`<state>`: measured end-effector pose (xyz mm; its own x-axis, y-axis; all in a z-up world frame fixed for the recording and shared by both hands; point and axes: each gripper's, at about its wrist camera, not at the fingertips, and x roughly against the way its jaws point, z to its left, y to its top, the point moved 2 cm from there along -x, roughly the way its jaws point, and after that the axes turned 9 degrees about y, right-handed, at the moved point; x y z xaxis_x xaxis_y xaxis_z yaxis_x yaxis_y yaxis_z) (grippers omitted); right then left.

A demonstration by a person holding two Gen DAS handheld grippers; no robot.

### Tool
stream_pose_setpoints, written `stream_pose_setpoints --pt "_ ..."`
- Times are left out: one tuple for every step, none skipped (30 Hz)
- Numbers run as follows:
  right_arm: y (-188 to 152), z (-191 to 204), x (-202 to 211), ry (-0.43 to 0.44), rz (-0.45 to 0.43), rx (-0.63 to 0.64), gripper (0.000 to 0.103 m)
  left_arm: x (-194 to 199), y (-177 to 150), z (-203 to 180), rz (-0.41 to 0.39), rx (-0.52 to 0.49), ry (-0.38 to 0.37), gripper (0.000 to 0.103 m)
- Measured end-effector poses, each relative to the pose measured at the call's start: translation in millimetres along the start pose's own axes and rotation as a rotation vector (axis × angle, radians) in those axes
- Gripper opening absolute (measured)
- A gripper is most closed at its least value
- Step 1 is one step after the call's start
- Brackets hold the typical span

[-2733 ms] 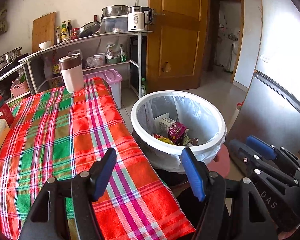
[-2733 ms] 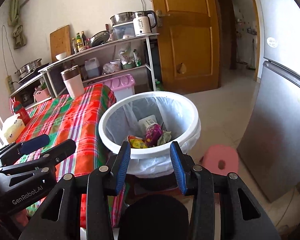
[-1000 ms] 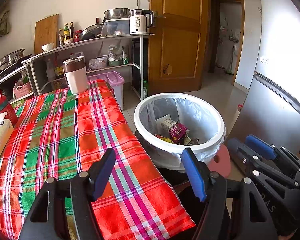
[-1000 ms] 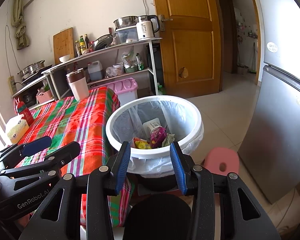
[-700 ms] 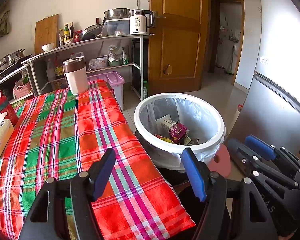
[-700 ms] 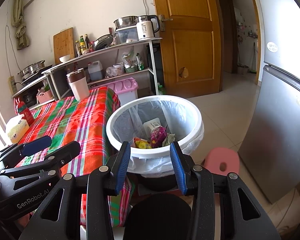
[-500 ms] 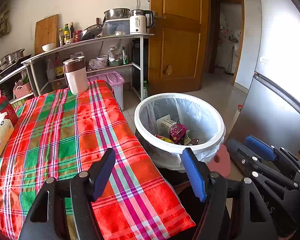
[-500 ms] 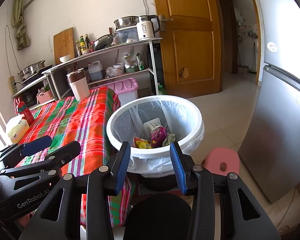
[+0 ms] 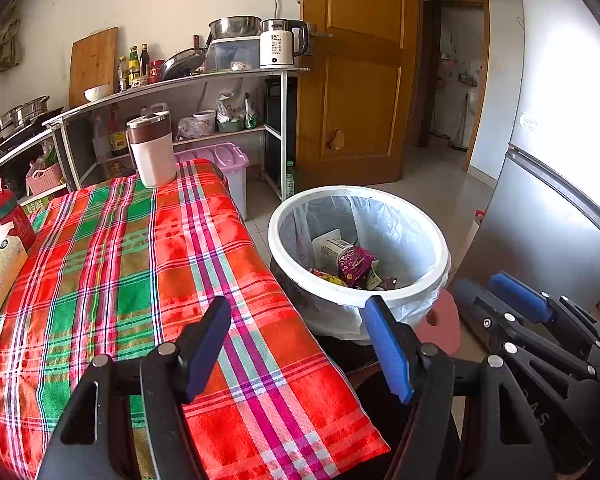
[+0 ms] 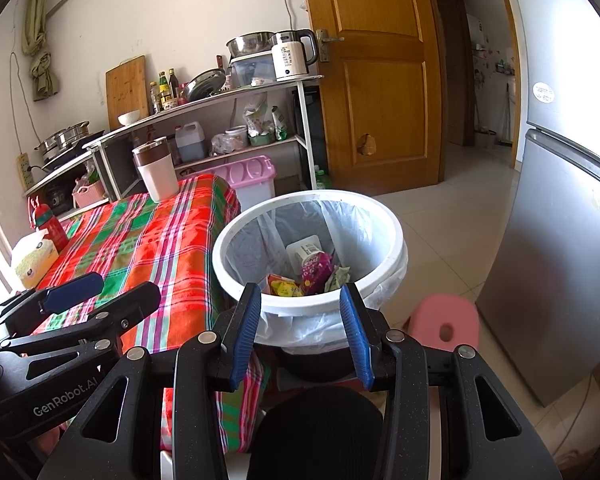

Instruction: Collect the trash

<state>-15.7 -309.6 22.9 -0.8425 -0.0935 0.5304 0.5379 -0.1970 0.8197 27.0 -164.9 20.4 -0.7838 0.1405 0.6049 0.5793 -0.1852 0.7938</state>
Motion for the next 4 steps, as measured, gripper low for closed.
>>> stream_pose_setpoints --pt "0.0 0.1 0.1 0.0 0.0 0.0 0.042 0.0 -0.1 -0.2 0.0 0.0 0.002 0.071" --pt "0.0 0.2 0.1 0.0 0.0 0.0 0.042 0.3 -0.1 -0.7 0.0 0.0 0.003 0.071" --pt "0.0 0.3 0.3 -0.001 0.0 -0.001 0.042 0.4 -0.1 -0.7 0.002 0.001 0.001 0.071" --pt "0.0 0.4 0.6 -0.001 0.0 -0.002 0.042 0.3 -0.2 -1.1 0.004 0.001 -0.001 0.071"
